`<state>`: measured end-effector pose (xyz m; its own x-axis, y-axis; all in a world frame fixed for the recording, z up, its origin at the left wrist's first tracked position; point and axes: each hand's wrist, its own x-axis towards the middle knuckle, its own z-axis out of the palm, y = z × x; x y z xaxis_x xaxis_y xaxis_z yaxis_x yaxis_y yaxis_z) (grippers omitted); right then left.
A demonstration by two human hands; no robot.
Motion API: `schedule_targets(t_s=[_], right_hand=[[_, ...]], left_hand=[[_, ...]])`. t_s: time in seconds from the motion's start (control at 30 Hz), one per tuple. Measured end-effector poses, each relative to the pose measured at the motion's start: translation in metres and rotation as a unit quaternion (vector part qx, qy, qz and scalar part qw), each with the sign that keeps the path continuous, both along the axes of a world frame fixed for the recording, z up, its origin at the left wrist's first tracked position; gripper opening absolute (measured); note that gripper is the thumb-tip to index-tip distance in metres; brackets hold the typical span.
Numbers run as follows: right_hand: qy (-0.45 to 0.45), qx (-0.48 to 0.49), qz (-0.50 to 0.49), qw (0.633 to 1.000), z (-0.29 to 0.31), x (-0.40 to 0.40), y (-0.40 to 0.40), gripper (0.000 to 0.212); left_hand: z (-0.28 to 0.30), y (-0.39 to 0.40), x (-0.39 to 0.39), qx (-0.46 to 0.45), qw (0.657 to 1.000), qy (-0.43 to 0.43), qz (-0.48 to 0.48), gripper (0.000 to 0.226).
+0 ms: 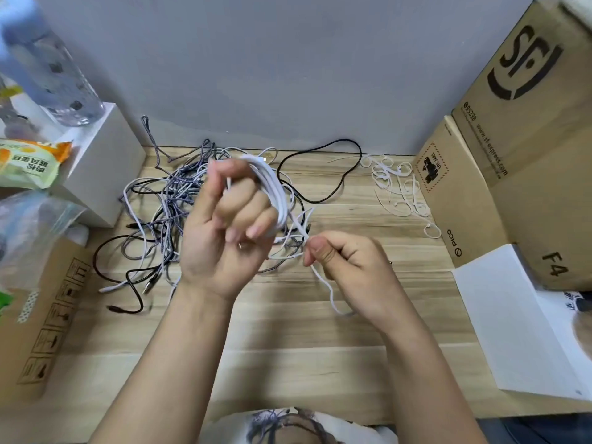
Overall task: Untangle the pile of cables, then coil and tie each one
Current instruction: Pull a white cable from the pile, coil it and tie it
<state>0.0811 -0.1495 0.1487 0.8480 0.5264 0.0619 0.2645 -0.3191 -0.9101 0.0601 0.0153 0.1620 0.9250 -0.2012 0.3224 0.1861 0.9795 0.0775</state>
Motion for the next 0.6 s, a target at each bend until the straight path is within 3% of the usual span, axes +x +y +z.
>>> schedule_targets(t_s=[0.07,0.13,0.2,0.27,0.43,0.53,0.57,0.6], right_hand=[[-0.001,-0.051,0.028,0.998,-0.001,-0.005,0.001,0.027],[-0.019,-0.085,0.034,0.996,0.000,-0.008,0.003,0.029],[-0.046,-0.116,0.034,0.992,0.000,-0.010,0.005,0.039],[-0.061,-0.141,0.029,0.988,0.000,-0.011,0.006,0.045],[-0.082,-0.164,0.017,0.983,0.003,-0.013,0.002,0.042],[-0.074,-0.121,-0.023,0.990,0.008,-0.012,-0.002,0.030],[-0.074,-0.104,-0.034,0.991,0.010,-0.011,-0.003,0.025],[-0.076,-0.088,-0.043,0.992,0.011,-0.011,-0.004,0.020]], left_hand=[[0.000,0.006,0.004,0.023,0.997,0.059,0.054,0.026],[-0.004,0.000,0.008,0.112,0.978,0.125,0.122,0.024],[-0.008,-0.011,0.007,0.258,0.927,0.177,0.208,0.024],[-0.011,-0.020,0.005,0.385,0.869,0.174,0.256,0.028],[-0.013,-0.025,-0.002,0.593,0.761,0.096,0.246,0.020],[-0.021,-0.025,-0.005,0.725,0.640,0.051,0.250,0.017],[-0.023,-0.024,-0.006,0.744,0.627,0.047,0.227,0.019],[-0.024,-0.024,-0.008,0.746,0.635,0.046,0.196,0.027]])
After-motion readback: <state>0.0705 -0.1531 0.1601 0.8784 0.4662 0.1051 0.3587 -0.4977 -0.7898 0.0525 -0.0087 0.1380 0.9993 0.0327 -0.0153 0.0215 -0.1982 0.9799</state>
